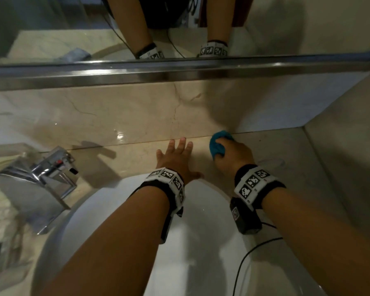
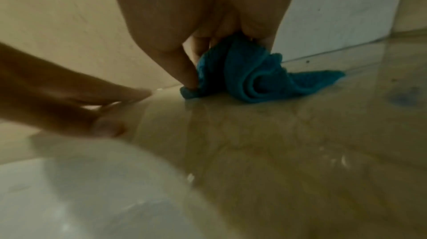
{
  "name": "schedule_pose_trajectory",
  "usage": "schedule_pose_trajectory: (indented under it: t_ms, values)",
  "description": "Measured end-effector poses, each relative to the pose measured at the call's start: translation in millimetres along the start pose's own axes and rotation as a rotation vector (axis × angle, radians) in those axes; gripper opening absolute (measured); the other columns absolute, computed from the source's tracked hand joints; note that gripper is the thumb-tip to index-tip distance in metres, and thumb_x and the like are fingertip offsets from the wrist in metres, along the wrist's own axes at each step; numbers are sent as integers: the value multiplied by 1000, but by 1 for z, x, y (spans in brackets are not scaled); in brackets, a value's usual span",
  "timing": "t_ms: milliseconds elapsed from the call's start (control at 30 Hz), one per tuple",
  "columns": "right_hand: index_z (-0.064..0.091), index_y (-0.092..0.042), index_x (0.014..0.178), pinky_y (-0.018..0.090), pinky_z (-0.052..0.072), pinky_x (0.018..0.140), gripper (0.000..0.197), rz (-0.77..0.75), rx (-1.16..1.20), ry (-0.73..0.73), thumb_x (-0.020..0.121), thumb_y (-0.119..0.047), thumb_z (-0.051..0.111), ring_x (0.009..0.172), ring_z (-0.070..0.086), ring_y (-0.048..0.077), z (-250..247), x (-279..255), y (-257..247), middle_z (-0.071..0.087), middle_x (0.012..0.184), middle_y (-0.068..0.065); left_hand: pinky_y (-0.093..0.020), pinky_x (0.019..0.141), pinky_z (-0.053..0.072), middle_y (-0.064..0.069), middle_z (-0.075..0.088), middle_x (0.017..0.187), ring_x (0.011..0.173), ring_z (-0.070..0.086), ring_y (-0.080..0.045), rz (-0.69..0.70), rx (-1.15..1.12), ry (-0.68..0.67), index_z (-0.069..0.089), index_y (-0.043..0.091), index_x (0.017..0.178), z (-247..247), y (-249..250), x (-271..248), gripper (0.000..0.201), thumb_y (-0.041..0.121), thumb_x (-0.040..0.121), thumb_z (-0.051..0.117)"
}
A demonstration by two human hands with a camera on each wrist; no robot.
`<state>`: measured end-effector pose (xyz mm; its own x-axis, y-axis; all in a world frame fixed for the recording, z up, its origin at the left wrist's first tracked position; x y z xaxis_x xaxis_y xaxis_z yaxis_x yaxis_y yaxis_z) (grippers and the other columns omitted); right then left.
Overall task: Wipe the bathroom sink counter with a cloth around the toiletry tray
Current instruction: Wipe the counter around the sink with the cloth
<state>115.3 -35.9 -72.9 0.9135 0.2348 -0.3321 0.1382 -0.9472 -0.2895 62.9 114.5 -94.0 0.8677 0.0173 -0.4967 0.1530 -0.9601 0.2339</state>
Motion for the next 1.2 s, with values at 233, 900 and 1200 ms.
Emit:
schedule_pose_trajectory:
  t_ms: [233, 900, 1200]
  values:
    - [50, -20, 134, 33, 42, 99, 41, -227, -60, -32, 93, -15, 47, 120, 52, 27, 11, -15, 0, 54, 133, 7, -57, 115, 9, 6, -13, 159, 147, -9, -24, -4, 13, -23, -8, 29, 151, -2, 1, 1, 107, 69, 75, 58]
    - [49, -20, 131, 30, 40, 95, 39, 93, 180, -31, 93, -14, 50, 115, 54, 29, -9, 4, 13, 56, 129, 11, -58, 115, 7, 8, -15, 158, 146, -11, -24, -6, 11, -33, -9, 32, 150, 2, 0, 2, 110, 70, 73, 59]
    - [67, -13, 100, 43, 48, 95, 30, -75, 50, -33, 75, -30, 69, 97, 63, 29, 12, -7, 13, 69, 104, 11, -58, 115, 8, 7, -13, 159, 147, -9, -24, -12, 1, -22, -8, 31, 150, -1, 1, 1, 110, 69, 73, 60]
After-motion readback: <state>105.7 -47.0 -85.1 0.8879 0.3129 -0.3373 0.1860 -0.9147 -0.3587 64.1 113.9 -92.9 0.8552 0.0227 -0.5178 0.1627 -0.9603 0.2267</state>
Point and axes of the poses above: each hand's wrist, its own x-axis towards the middle knuckle, its own z-axis out of the palm, y = z × x, the point moved 1 cm from there along x, towards the middle knuckle
